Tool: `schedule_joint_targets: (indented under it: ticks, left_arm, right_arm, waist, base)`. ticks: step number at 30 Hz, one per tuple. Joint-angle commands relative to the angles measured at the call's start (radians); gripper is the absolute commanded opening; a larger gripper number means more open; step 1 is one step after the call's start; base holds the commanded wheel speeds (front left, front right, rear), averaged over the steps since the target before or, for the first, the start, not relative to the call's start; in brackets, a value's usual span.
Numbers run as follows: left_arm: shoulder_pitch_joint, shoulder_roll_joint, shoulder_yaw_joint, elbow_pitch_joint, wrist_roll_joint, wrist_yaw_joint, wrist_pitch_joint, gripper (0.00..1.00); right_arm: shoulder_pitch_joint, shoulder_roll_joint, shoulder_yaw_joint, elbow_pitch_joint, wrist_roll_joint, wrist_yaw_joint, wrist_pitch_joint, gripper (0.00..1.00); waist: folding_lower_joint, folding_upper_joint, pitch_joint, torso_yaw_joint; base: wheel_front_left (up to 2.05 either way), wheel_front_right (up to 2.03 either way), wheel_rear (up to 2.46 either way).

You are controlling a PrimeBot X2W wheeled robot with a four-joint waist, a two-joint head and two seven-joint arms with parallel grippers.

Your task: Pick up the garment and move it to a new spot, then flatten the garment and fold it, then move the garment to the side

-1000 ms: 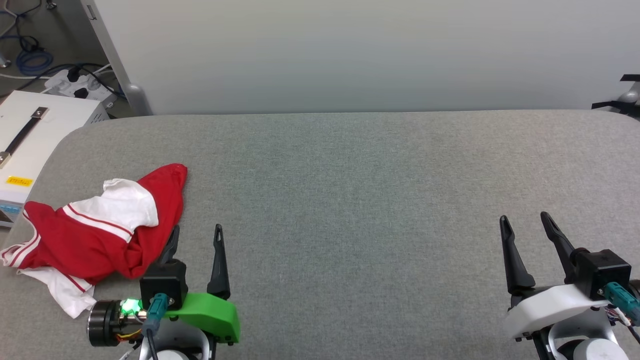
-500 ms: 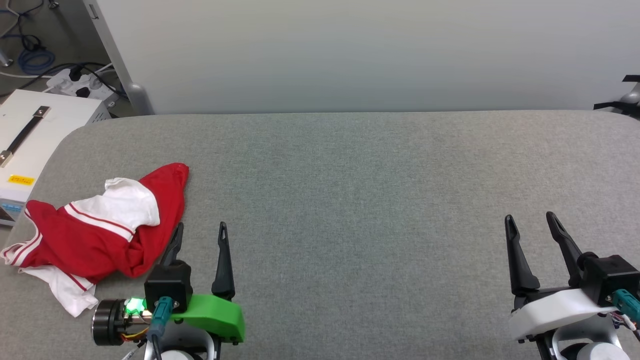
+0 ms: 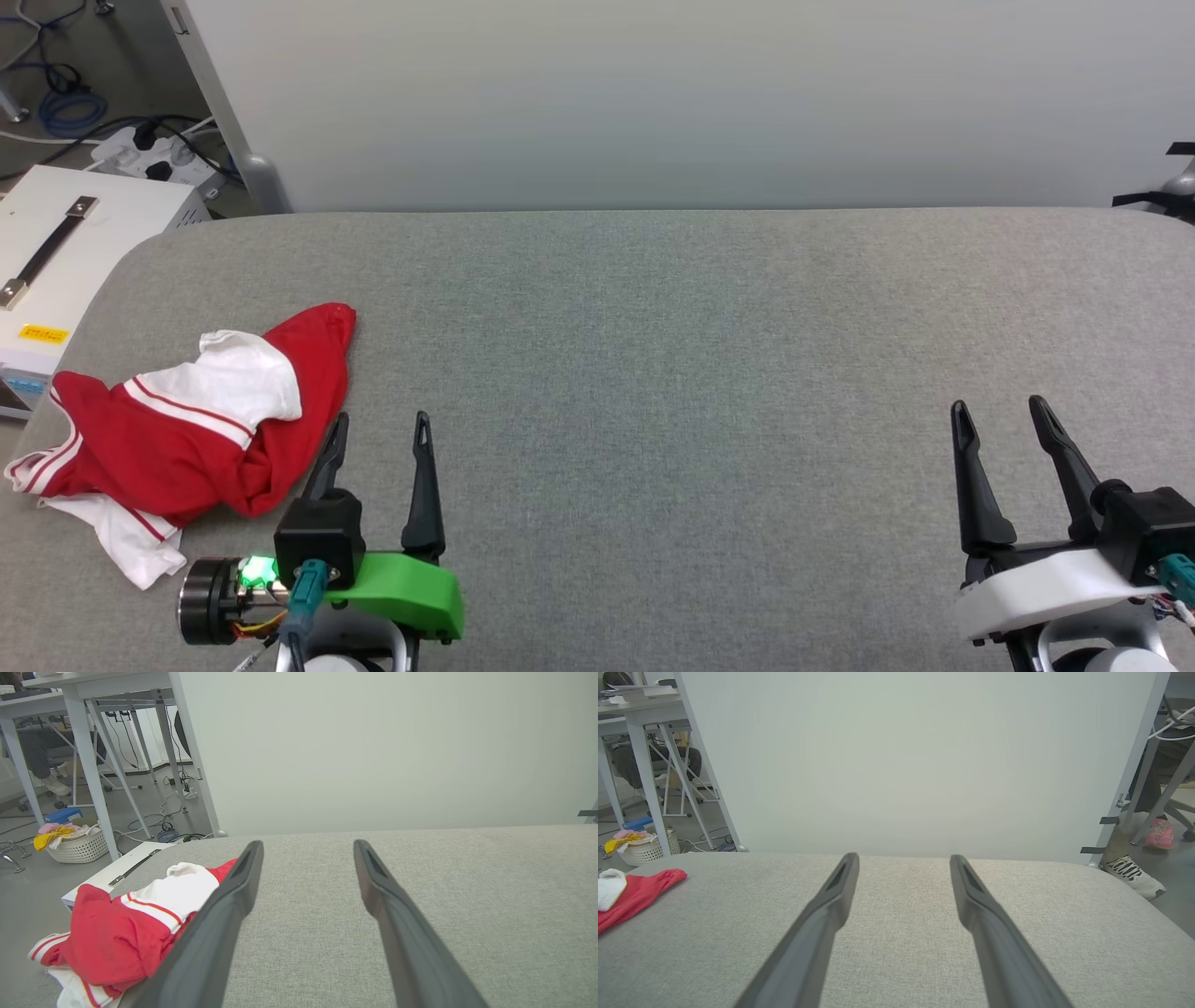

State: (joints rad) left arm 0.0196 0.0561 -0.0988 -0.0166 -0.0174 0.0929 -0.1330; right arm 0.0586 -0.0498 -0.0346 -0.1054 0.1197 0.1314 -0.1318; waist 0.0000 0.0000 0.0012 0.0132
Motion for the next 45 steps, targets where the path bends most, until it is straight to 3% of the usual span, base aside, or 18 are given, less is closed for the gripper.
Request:
schedule_joint_targets:
  ticks: [1, 45]
  left_arm:
    - [0.004, 0.002, -0.005, -0.005, -0.002, 0.008, -0.011, 1.00]
    - [0.021, -0.005, -0.049, 0.022, -0.006, 0.036, -0.102, 1.00]
  right_arm:
    - [0.011, 0.000, -0.002, -0.011, 0.012, 0.000, -0.014, 1.00]
    - [0.065, 0.000, -0.010, -0.043, 0.061, -0.001, -0.103, 1.00]
  waist:
    - [0.0000, 0.0000, 0.000, 0.000]
    - [0.0000, 0.0000, 0.000, 0.020]
  base:
    - [0.00, 0.00, 0.00]
    - [0.00, 0.00, 0.00]
